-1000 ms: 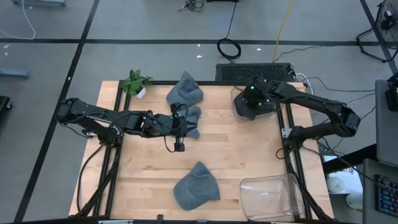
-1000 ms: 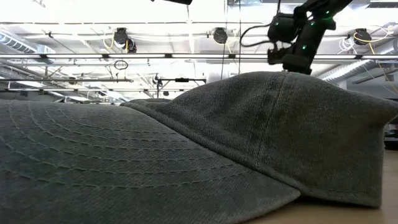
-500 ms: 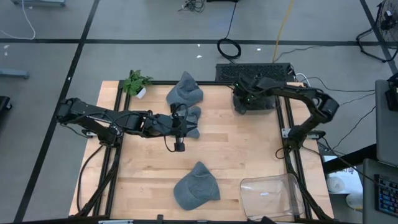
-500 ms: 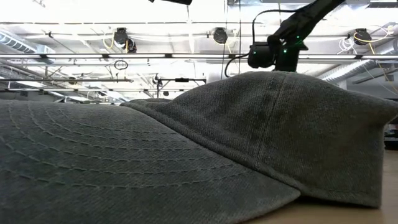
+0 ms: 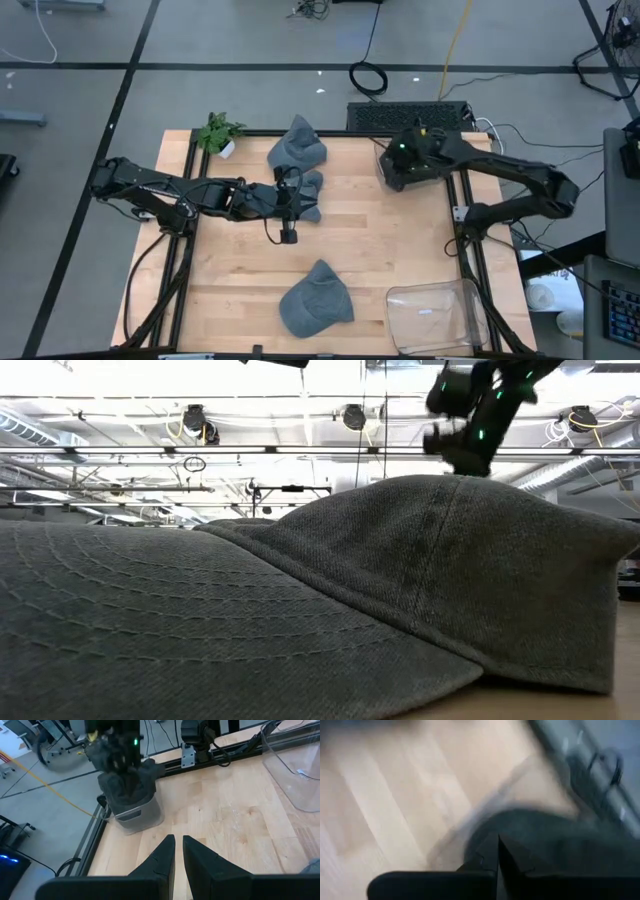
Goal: Pick & Place hat
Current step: Put the bottom gray cap into the bottom transparent bin
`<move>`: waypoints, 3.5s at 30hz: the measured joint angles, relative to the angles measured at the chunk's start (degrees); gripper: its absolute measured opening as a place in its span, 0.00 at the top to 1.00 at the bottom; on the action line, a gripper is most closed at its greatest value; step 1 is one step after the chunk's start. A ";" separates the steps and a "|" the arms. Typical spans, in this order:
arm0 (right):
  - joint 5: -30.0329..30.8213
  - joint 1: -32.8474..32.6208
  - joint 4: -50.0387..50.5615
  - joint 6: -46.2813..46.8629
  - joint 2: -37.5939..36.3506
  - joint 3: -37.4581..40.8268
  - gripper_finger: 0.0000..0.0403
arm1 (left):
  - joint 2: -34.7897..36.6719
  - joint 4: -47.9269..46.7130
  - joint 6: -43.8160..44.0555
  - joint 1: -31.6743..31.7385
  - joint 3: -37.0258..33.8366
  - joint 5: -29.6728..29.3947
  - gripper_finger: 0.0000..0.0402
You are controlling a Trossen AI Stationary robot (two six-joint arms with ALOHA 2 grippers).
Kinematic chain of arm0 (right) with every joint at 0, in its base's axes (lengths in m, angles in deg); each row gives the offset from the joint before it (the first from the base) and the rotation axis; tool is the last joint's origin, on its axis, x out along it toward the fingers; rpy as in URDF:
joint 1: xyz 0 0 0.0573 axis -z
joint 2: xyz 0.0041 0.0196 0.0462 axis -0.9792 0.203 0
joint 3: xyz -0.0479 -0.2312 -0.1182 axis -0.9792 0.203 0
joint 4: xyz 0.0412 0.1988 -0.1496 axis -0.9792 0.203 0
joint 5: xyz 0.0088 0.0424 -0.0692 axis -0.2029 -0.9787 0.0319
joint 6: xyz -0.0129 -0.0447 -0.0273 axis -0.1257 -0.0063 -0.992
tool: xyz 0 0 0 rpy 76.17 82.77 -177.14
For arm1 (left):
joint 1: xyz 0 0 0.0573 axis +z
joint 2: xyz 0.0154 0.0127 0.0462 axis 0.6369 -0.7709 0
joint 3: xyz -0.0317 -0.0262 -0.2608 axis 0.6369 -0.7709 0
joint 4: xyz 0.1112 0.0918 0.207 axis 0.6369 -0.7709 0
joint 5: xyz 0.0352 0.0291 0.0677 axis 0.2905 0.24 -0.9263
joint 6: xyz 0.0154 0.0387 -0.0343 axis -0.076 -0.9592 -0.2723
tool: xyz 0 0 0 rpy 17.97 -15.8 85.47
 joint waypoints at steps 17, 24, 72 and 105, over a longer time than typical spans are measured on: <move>-22.43 -16.28 -29.61 1.87 -25.35 11.85 1.00 | 0.00 0.02 2.78 0.00 0.00 0.01 0.88; -27.52 -22.30 -50.85 3.43 -27.69 24.16 0.83 | 0.00 -1.89 5.77 0.37 0.00 -0.07 0.88; -33.94 -32.73 -68.55 4.83 -27.34 31.22 0.32 | -27.34 17.70 31.45 -18.98 -7.69 31.92 0.98; -31.68 -32.66 -65.34 4.34 -26.62 31.18 0.33 | -11.00 -35.22 46.39 -18.15 -7.32 15.62 0.99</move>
